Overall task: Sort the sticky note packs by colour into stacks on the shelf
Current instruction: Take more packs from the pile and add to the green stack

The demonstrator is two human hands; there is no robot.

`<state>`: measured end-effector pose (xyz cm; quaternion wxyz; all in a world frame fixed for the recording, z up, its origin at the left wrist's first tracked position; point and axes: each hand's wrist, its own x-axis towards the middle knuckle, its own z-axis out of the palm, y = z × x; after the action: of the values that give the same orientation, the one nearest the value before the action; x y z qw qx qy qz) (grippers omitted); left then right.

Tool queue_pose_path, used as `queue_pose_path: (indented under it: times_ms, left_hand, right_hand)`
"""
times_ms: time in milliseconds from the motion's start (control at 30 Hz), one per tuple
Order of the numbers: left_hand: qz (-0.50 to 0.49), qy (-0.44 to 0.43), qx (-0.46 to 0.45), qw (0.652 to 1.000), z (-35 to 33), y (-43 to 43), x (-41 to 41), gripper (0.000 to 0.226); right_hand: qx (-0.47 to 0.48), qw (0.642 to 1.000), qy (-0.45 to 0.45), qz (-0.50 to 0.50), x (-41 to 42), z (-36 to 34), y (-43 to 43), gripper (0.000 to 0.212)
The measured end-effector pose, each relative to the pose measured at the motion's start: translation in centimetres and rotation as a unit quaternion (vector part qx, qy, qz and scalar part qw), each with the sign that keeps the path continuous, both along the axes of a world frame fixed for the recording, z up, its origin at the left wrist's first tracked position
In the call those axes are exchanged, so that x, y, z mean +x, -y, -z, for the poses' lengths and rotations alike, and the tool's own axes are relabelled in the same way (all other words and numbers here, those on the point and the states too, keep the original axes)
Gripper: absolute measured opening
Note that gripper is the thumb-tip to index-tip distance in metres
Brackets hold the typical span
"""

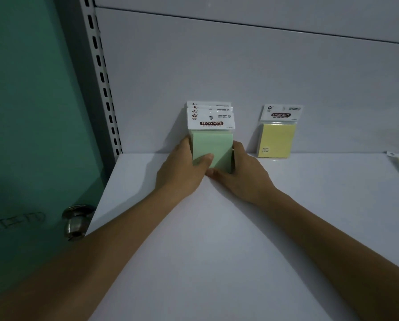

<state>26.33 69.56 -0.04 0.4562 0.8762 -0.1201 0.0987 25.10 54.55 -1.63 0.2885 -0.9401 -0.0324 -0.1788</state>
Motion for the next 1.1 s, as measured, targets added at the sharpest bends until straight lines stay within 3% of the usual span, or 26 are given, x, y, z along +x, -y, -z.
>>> queue_pose_path:
  times_ms: [133, 567, 700, 833, 1100]
  left_hand:
    - [0.01, 0.001, 0.035, 0.999, 0.3, 0.0, 0.3, 0.059]
    - [-0.012, 0.014, 0.069, 0.997, 0.3, 0.3, 0.2, 0.056]
    - [0.006, -0.005, 0.034, 0.999, -0.4, -0.2, -0.5, 0.054]
    - [-0.044, -0.004, 0.089, 0.995, -0.7, -0.3, -2.1, 0.051]
    - [-0.131, 0.039, 0.148, 0.98, -2.2, 4.7, -10.1, 0.077]
  right_hand:
    - [-0.006, 1.0, 0.012, 0.006, 0.1, 0.2, -0.1, 0.075]
    - [-0.01, 1.0, -0.011, -0.001, -0.3, -0.3, -0.1, 0.074]
    - [0.084, 0.995, -0.052, -0.015, -1.4, -1.5, 0.1, 0.077]
    - [0.129, 0.988, -0.08, -0.031, -4.3, -1.9, 1.4, 0.082]
    - [0.074, 0.996, -0.051, -0.028, -15.4, -2.5, 8.1, 0.064]
